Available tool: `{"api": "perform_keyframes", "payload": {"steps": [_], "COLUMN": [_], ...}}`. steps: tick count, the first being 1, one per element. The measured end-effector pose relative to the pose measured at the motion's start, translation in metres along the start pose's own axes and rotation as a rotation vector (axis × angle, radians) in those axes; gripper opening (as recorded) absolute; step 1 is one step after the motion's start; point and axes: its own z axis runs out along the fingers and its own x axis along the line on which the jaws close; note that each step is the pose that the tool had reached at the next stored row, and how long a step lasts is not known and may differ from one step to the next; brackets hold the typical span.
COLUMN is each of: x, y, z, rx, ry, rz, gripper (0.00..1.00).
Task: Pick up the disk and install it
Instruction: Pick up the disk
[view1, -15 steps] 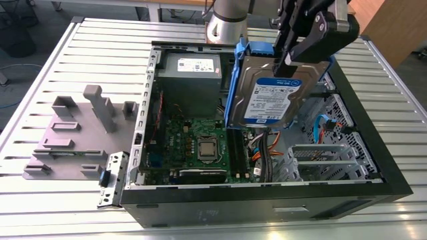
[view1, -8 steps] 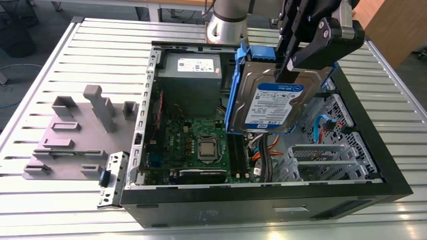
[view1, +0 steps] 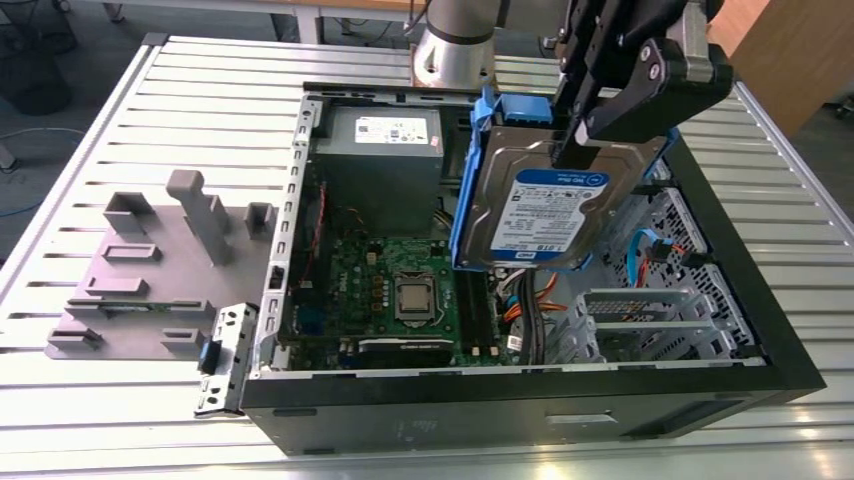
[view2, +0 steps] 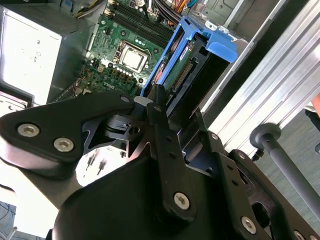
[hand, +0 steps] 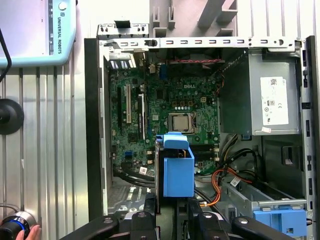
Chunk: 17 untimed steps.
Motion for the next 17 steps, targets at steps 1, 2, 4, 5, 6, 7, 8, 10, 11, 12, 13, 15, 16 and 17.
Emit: {"api": "perform_keyframes", "payload": {"steps": [1,2,4,5,6,7,8,10,11,12,13,15,16,17], "x": [0.0004,0.0008,0.0020,0.0027,0.0036,0.0045,0.0055,0.0077,0.0090,0.0104,0.0117,0.0140,0.0150,0.0161], "y": [0.0000,0.0000,-0.0001,-0.0001,-0.0002,-0.0002,-0.0002,-0.0004,-0.0004,-0.0005,-0.0005,-0.0006,-0.0006,-0.0007], "z": [0.0000,-0.0001,-0.0001,-0.0001,-0.0001,-0.0001,-0.0001,-0.0001,0.0000,0.0000,-0.0001,-0.0001,-0.0001,-0.0001], "rx": [0.0000,0.0000,0.0001,0.0001,0.0001,0.0001,0.0002,0.0001,0.0001,0.0002,0.0002,0.0002,0.0002,0.0003], "ry": [0.0006,0.0013,0.0021,0.0025,0.0028,0.0030,0.0032,0.0039,0.0039,0.0041,0.0043,0.0048,0.0056,0.0064], "rz": [0.000,0.000,0.000,0.000,0.000,0.000,0.000,0.000,0.000,0.000,0.000,0.000,0.000,0.000], "gripper": [0.35,0.35,0.35,0.35,0.35,0.35,0.35,0.35,0.35,0.35,0.35,0.35,0.35,0.35]}}
